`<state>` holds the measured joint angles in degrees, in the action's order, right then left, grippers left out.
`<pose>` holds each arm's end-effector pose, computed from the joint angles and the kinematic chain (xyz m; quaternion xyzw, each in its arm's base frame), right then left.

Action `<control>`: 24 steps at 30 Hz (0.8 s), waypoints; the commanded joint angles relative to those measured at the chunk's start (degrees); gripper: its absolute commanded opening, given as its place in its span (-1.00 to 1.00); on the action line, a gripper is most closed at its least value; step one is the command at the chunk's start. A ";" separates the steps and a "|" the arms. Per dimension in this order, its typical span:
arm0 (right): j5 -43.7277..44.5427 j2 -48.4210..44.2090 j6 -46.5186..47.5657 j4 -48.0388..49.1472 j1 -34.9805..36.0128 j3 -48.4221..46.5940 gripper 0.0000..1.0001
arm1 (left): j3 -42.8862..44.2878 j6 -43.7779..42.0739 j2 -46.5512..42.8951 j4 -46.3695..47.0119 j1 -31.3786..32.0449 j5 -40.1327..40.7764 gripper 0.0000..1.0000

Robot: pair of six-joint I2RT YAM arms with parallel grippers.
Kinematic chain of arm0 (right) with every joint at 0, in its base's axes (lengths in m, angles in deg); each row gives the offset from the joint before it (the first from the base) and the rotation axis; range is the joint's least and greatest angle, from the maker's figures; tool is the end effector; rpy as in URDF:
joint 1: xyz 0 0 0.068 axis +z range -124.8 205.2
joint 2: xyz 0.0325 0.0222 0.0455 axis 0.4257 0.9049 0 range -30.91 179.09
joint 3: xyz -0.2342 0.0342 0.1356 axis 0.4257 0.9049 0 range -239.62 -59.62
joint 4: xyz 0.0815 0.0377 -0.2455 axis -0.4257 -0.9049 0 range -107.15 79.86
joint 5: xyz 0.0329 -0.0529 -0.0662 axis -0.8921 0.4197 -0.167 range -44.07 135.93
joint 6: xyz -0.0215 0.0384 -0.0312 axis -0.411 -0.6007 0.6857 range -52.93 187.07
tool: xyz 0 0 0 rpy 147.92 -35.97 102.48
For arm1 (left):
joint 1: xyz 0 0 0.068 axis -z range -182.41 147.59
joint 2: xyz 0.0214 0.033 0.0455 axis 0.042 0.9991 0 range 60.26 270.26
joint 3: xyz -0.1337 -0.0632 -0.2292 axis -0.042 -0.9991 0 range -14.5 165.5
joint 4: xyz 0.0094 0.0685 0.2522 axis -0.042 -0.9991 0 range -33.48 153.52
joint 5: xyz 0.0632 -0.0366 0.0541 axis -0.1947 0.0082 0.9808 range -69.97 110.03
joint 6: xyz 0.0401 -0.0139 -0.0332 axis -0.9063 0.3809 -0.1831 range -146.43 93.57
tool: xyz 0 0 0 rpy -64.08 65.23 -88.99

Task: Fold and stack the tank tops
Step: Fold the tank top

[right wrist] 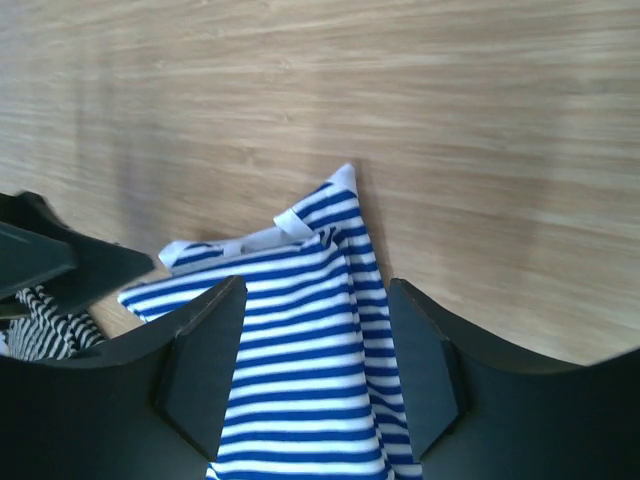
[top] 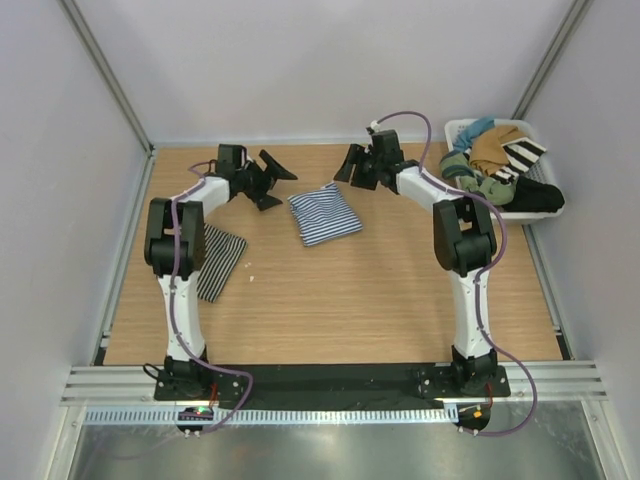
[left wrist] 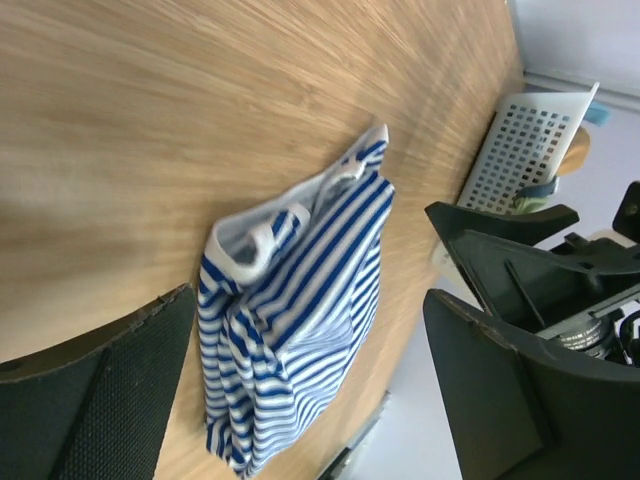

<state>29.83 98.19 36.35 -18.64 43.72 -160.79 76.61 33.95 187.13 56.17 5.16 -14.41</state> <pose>0.4880 0.1741 0.1923 0.0311 0.8856 0.2996 0.3536 0.4808 -0.0841 0.1596 -0.2843 0.8372 -0.4376 0.1634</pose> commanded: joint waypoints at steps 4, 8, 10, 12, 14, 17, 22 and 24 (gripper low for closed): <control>-0.86 -7.19 6.11 -4.77 0.37 5.09 0.25 | -4.53 -10.89 -12.33 -9.25 4.11 9.55 0.69; -1.48 -6.67 6.55 -9.42 1.16 7.21 0.25 | -10.67 -12.04 -17.70 -9.26 6.05 13.77 0.58; -3.14 -5.79 7.07 -10.31 1.60 7.91 0.25 | -12.35 -12.21 -20.77 -9.26 6.40 14.39 0.53; -4.46 -5.70 7.16 -10.49 1.95 9.57 0.21 | -14.64 -12.39 -22.53 -9.26 6.84 14.57 0.50; -5.87 -6.49 6.47 -8.22 2.30 11.86 0.08 | -16.65 -12.48 -25.08 -9.34 7.54 14.40 0.49; -8.07 -9.64 5.33 -5.32 2.31 17.56 -0.34 | -18.86 -13.18 -28.42 -10.31 8.68 14.66 0.46; -7.90 -19.11 4.70 -3.38 4.06 30.13 -0.83 | -22.99 -14.59 -34.48 -13.03 11.75 17.11 0.37; -7.81 -22.56 4.71 -2.59 5.02 36.78 -0.84 | -25.80 -14.76 -38.07 -13.65 13.25 17.82 0.35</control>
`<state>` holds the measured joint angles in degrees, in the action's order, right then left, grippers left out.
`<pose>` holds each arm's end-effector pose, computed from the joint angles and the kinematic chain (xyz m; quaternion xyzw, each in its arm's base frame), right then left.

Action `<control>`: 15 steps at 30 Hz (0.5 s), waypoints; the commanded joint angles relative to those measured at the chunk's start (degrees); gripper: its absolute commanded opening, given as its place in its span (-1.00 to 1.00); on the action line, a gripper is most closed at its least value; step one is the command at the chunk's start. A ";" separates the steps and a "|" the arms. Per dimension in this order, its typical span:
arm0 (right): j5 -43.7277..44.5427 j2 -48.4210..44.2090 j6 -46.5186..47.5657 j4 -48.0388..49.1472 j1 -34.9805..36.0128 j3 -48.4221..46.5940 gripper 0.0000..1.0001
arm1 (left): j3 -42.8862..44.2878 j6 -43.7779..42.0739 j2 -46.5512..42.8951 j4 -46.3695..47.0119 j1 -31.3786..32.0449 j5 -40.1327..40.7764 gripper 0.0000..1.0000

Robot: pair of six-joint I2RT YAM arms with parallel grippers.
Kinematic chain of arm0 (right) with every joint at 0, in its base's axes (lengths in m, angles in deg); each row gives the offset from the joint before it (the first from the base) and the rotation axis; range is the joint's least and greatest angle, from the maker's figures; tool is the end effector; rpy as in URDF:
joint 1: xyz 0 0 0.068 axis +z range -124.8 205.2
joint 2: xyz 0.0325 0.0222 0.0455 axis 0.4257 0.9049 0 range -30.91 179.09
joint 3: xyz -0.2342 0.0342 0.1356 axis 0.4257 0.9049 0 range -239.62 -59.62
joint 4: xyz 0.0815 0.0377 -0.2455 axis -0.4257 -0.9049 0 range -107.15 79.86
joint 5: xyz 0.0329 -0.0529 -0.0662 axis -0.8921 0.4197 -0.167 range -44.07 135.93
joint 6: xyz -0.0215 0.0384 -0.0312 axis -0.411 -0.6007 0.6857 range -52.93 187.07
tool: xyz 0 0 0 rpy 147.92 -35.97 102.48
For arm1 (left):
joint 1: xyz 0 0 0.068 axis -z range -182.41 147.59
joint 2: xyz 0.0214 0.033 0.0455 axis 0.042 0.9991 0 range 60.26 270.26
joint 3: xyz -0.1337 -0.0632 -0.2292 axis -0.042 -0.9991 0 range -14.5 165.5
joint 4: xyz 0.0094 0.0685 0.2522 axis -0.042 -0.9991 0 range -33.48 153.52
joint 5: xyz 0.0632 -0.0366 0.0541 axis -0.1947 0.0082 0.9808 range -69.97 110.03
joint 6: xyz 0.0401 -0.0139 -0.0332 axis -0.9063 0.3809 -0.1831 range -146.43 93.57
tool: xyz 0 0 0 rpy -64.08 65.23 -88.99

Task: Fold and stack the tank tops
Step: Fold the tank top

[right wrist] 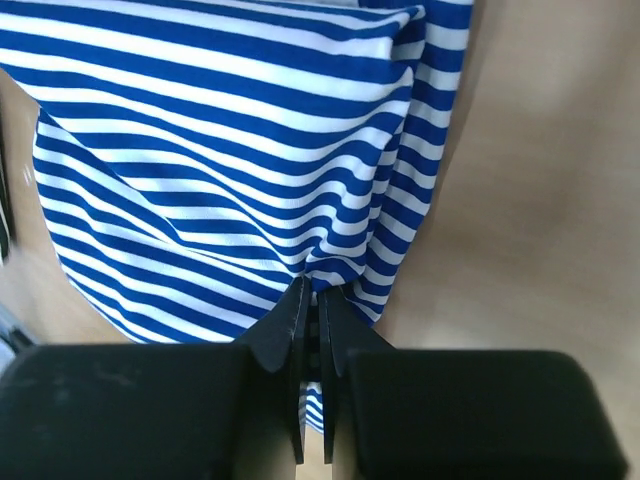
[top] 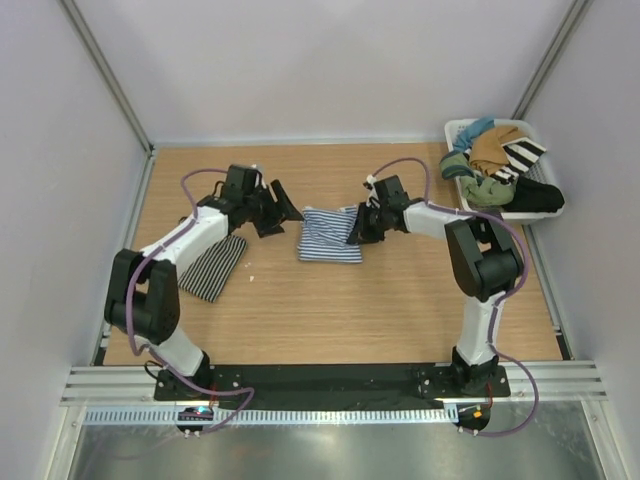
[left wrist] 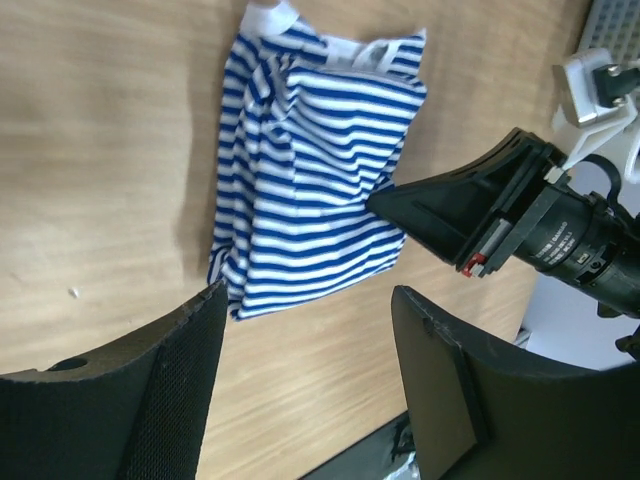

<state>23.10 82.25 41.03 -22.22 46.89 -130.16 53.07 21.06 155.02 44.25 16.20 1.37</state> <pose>0.3724 0.1632 0.1473 -0.0246 0.9357 0.2928 0.1955 0.3389 -0.1261 0.2399 -0.1703 0.9024 -0.3258 0.2246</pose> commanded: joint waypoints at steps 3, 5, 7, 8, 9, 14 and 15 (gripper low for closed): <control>-0.73 -13.92 0.03 2.93 2.65 16.11 -0.75 | -5.69 -1.96 -10.54 -2.88 6.25 3.97 0.34; 0.67 -19.09 -0.32 3.55 2.65 22.08 -0.15 | -8.32 -1.69 -12.49 -3.14 7.75 5.29 0.34; 2.08 -22.44 -0.41 3.64 2.57 24.74 -0.01 | -10.08 -1.95 -14.25 -3.15 8.98 5.73 0.35; 2.87 -24.72 -0.24 2.68 2.65 25.88 0.02 | -10.35 -2.48 -14.34 -2.97 8.99 6.61 0.36; 4.44 -25.96 -0.06 2.24 2.57 25.98 0.03 | -10.35 -3.09 -13.99 -3.06 8.99 7.05 0.36; 8.76 -28.17 3.70 -1.53 2.65 21.52 -0.01 | -6.58 -7.83 -9.86 -3.23 8.99 5.47 0.06; 9.72 -27.83 4.41 -2.07 2.65 20.54 -0.04 | -6.23 -8.45 -9.34 -2.80 8.99 5.56 0.06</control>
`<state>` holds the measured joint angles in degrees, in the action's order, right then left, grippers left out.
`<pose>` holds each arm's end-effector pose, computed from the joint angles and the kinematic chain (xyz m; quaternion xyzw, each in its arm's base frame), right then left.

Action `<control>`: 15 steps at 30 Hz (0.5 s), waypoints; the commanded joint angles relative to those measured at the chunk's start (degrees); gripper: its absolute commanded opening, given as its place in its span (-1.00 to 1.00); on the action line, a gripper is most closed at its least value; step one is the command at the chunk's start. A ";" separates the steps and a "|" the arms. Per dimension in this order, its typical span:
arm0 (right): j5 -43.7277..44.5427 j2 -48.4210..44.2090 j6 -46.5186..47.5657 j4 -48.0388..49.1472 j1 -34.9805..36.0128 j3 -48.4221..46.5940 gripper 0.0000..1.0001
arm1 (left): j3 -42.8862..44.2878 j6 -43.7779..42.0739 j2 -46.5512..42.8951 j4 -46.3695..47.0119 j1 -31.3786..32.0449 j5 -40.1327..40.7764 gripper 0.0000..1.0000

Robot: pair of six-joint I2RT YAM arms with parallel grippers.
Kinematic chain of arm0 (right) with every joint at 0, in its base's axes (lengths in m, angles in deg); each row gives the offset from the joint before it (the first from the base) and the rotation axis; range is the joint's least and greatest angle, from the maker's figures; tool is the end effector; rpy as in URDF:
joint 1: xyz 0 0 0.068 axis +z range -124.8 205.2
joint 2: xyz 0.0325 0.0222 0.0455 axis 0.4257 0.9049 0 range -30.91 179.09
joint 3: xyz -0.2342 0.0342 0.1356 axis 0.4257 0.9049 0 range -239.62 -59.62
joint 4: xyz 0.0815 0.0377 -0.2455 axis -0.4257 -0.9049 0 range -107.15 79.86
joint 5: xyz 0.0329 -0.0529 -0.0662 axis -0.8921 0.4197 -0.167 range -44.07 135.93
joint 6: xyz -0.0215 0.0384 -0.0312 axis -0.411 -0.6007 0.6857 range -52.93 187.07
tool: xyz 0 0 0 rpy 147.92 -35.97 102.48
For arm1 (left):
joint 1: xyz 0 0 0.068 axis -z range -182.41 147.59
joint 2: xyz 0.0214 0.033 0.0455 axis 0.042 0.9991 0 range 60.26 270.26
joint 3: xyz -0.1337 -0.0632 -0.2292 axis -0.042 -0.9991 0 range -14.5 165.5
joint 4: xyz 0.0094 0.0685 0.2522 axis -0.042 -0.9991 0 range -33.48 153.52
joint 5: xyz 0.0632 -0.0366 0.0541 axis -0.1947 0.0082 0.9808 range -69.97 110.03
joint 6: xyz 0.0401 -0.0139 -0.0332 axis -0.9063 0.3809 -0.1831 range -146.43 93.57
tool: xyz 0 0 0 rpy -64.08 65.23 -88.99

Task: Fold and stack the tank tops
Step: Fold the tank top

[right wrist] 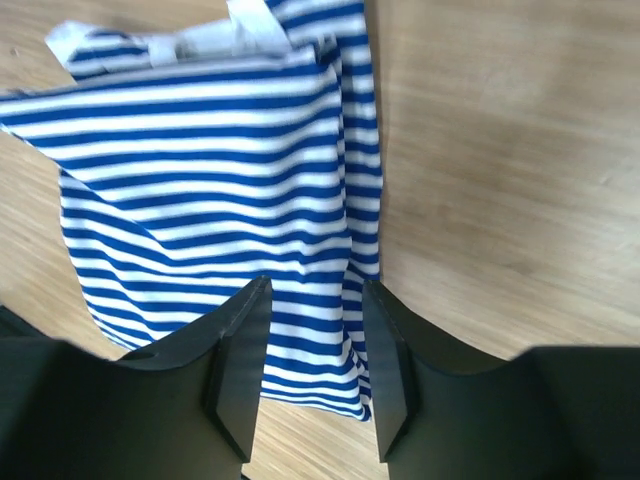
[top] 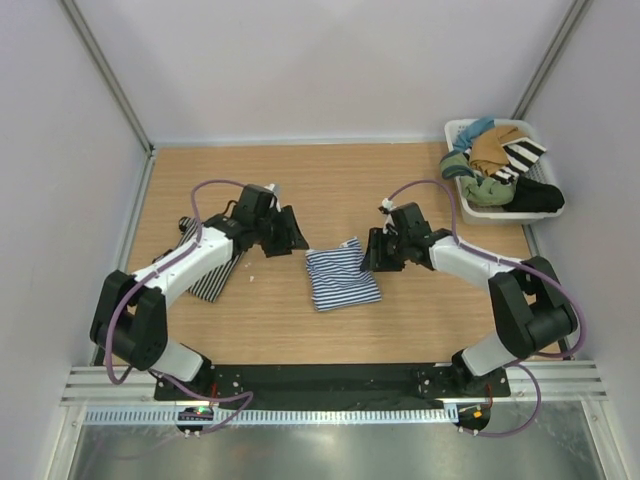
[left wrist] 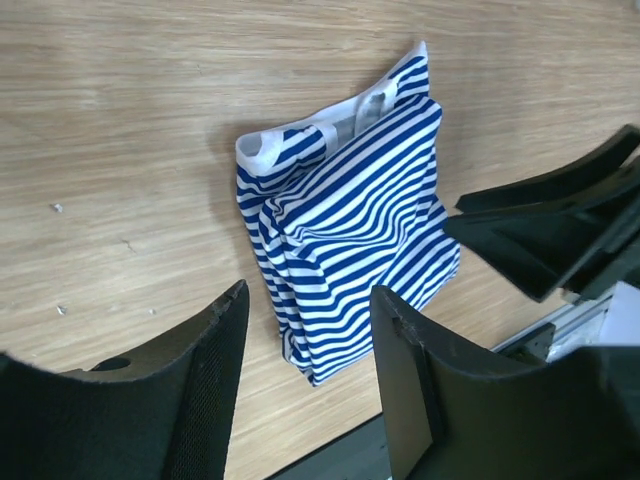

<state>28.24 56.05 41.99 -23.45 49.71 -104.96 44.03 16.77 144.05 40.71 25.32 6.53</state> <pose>0.2602 0.1307 0.1709 -0.0417 0.9424 0.2580 0.2088 0.2716 -0.1521 0.2448 -0.0832 0.9245 -0.2956 0.2257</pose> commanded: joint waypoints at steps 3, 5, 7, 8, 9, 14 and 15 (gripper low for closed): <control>4.95 -0.13 5.91 -2.08 -0.34 -8.70 -0.08 | 3.18 -5.66 3.04 2.06 0.05 0.14 0.06; 4.42 2.50 6.80 -2.87 -0.26 -11.59 -0.08 | 2.83 -6.28 3.48 3.20 0.48 0.22 0.27; 5.21 5.75 7.41 -3.66 -0.26 -13.36 -0.09 | 2.30 -7.16 4.01 4.26 1.19 0.84 0.29; 5.47 6.81 7.50 -3.75 -0.34 -14.76 -0.09 | 2.30 -7.34 4.80 4.52 1.28 0.84 0.31; 5.56 7.60 7.59 -3.75 -0.26 -15.38 -0.08 | 2.39 -7.86 5.33 4.79 1.45 0.84 0.31; 6.36 12.44 7.85 -4.10 -0.25 -18.64 -0.03 | 3.96 -9.97 8.49 6.02 2.51 0.31 0.25; 6.27 12.97 7.77 -4.19 -0.25 -18.99 -0.02 | 4.84 -10.33 9.71 6.02 2.94 0.23 0.25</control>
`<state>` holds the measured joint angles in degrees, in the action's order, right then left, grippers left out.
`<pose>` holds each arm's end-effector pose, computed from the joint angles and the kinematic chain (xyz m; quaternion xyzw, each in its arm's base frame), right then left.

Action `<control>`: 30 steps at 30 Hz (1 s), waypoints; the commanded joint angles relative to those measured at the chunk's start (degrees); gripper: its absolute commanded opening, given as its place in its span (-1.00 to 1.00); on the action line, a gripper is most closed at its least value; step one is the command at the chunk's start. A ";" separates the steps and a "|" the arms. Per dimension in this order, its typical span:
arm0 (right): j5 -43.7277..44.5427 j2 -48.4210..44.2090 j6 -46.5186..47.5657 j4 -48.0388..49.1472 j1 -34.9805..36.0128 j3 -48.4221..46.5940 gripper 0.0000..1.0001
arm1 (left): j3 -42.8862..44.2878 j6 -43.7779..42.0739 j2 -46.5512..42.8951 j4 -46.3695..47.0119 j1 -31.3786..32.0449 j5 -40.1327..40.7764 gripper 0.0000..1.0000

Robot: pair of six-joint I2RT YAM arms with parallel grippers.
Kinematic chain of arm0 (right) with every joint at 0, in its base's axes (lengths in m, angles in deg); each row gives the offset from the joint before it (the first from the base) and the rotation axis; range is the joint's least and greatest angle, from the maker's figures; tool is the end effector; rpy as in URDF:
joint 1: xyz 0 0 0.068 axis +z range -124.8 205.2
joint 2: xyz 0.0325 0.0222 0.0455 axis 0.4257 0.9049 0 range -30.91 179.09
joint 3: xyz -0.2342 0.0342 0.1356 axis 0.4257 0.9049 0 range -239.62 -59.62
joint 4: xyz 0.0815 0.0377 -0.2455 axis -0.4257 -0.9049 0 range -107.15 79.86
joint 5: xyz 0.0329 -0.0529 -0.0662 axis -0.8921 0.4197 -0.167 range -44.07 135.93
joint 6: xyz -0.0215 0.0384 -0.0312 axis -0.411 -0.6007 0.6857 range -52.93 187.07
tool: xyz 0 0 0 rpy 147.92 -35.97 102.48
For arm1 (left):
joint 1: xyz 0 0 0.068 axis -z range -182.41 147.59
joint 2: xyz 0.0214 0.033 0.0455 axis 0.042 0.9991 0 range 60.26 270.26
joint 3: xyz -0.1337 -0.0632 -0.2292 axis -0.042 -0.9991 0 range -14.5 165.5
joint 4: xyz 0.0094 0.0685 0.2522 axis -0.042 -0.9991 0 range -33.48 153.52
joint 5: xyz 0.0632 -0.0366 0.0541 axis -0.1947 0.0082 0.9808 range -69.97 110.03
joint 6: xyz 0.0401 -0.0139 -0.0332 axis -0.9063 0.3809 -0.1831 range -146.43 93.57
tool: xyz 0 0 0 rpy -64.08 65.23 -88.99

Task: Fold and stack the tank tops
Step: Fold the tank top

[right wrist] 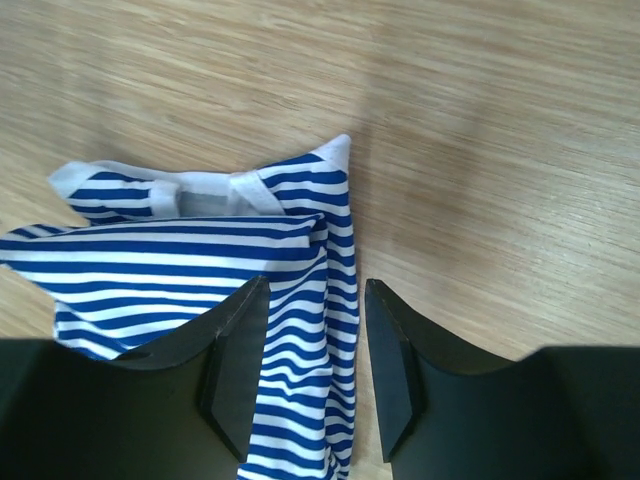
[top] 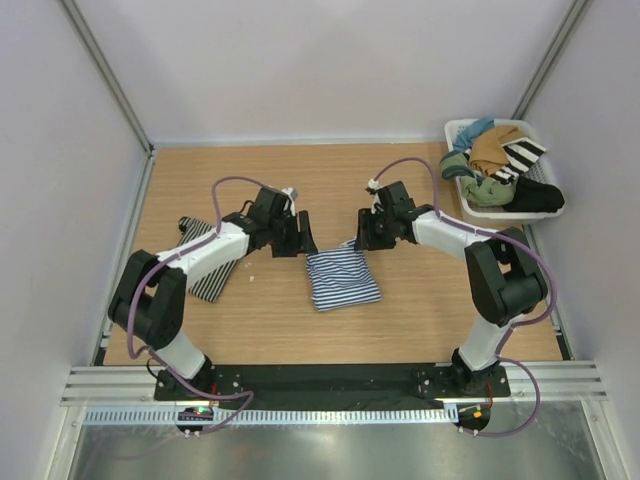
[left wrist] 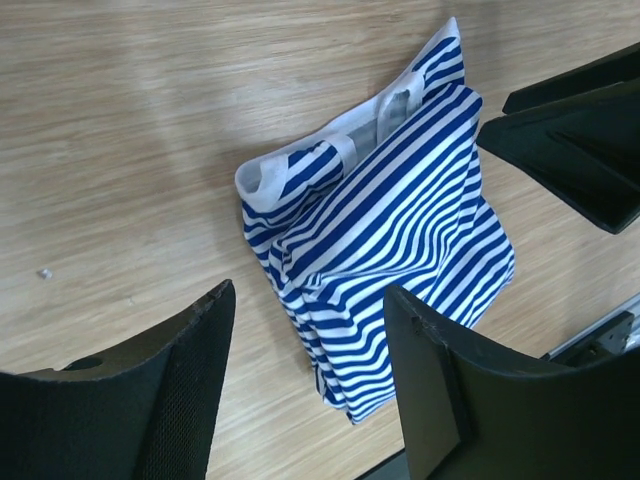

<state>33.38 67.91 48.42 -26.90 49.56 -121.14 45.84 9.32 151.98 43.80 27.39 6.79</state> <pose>0.3206 0.1538 0.1855 -0.0808 0.9426 0.2092 0.2472 0.2880 -0.1743 0.2164 -0.0103 0.9374 -0.2705 0.2193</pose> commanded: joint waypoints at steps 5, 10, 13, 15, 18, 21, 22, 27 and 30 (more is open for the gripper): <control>0.25 3.13 1.34 -0.30 -0.01 -4.31 0.00 | 5.32 -4.54 5.65 3.29 1.22 0.66 0.19; -1.59 4.36 1.78 0.67 0.07 -4.49 -0.10 | 7.77 -5.51 9.25 3.82 1.22 0.05 -0.05; -3.17 5.76 1.78 1.54 0.34 -4.75 -0.28 | 8.57 -5.69 10.84 3.82 1.22 -1.00 -0.31; -3.26 6.20 1.69 1.81 0.69 -4.75 -0.39 | 8.48 -5.60 11.28 3.82 1.31 -1.00 -0.44; -3.61 6.29 1.52 1.72 0.86 -5.02 -0.66 | 7.87 -5.86 11.46 3.73 1.22 -0.92 -0.84; -4.93 5.94 1.52 1.55 0.86 -5.45 -0.98 | 7.60 -5.95 11.29 3.38 1.22 -0.39 -1.00; -5.11 5.77 1.52 1.29 0.87 -5.46 -0.98 | 7.52 -5.95 11.20 3.29 1.22 -0.91 -1.00; -3.53 -1.34 0.81 1.02 0.86 -3.61 -0.98 | 6.20 -6.13 6.38 3.29 2.10 -1.18 -1.00; -2.30 -5.91 0.29 0.14 0.87 -2.21 -0.97 | 5.76 -6.39 3.04 2.68 2.72 -1.00 -1.00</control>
<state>30.18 69.36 49.18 -27.60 50.17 -123.56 51.61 4.34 160.86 45.61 29.14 6.16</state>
